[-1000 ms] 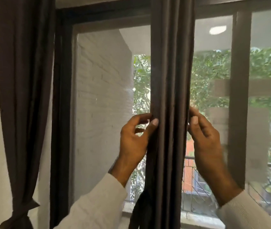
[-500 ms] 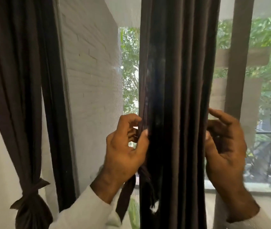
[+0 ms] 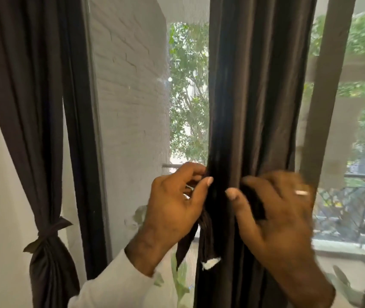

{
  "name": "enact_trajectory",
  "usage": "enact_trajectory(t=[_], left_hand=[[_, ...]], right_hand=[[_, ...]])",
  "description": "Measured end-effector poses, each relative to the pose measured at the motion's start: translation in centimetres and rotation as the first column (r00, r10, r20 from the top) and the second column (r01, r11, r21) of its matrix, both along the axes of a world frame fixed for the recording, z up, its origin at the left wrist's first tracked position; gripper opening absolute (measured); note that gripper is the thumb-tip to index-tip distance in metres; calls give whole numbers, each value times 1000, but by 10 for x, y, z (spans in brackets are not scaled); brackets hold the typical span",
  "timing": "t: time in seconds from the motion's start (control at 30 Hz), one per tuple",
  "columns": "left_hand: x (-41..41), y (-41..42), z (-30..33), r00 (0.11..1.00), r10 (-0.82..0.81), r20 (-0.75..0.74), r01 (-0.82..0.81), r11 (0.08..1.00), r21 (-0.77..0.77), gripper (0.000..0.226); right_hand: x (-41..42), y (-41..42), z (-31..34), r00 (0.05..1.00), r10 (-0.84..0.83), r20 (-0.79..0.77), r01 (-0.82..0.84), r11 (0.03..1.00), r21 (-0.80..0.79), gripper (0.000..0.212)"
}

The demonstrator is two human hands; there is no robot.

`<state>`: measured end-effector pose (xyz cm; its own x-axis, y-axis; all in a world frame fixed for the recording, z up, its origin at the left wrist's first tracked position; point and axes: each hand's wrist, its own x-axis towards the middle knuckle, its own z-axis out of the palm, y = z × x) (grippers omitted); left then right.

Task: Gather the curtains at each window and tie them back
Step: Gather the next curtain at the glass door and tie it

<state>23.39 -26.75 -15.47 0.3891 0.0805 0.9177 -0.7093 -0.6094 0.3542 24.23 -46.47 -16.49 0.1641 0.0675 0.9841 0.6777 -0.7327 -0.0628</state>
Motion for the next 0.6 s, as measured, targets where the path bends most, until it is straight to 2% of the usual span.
enact_trajectory(t=[0.07, 0.2, 0.33, 0.4, 0.5, 0.6], left_hand=[[4, -3, -2, 996, -48, -78, 47, 999, -18, 10], [8, -5, -3, 970, -127, -205, 104, 987, -119, 7], [9, -5, -2, 927, -234, -293, 184, 964, -191, 10], [7, -9, -3, 926, -228, -299, 179, 967, -182, 14], [5, -17, -7, 954, -162, -251, 131, 982, -138, 21], [7, -18, -13, 977, -144, -155, 134, 988, -76, 12]], right_hand=[[11, 0, -10, 994, 51, -96, -56, 997, -50, 30], [29, -10, -28, 993, 26, -112, -28, 1000, -11, 18], [32, -7, -47, 992, 9, -127, -7, 1000, 11, 30], [32, -2, -62, 993, 37, -115, -40, 999, -21, 35], [35, 4, -77, 990, 60, -128, -80, 983, -163, 41], [40, 5, -83, 984, 68, -162, -107, 964, -244, 39]])
